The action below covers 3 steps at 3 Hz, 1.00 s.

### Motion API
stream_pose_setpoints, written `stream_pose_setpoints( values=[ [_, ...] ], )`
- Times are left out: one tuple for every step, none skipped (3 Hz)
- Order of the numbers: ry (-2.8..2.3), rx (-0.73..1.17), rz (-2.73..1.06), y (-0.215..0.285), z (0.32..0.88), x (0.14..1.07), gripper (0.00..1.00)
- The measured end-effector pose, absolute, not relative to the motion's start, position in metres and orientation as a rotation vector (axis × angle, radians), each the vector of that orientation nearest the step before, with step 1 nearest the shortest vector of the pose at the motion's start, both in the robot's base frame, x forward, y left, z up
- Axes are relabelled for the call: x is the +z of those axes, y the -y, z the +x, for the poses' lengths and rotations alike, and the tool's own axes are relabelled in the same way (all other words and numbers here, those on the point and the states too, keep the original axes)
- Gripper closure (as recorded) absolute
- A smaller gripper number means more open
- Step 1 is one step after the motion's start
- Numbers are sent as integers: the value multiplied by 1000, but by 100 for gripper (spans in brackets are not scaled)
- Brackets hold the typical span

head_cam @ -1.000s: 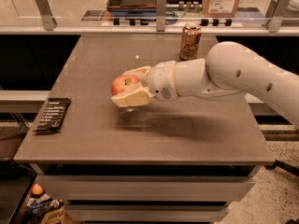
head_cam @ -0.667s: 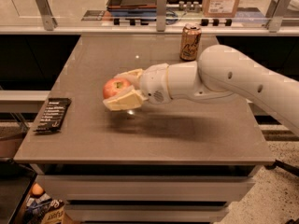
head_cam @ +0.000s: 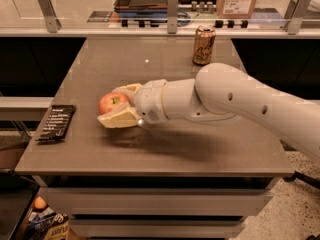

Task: Move apple near rxbar chocolate

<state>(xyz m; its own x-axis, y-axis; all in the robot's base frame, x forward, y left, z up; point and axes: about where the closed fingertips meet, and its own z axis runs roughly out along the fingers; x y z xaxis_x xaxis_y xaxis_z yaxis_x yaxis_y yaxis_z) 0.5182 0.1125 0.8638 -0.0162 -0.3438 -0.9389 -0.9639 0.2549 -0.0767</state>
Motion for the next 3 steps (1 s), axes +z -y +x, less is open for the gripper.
stream_pose_setpoints(
  values=[
    [-1570,724,-1239,-131,514,846,100],
    [-1565,727,-1253,-140,514,843,100],
    [-1561,742,-1276,-148,515,842,100]
  ],
)
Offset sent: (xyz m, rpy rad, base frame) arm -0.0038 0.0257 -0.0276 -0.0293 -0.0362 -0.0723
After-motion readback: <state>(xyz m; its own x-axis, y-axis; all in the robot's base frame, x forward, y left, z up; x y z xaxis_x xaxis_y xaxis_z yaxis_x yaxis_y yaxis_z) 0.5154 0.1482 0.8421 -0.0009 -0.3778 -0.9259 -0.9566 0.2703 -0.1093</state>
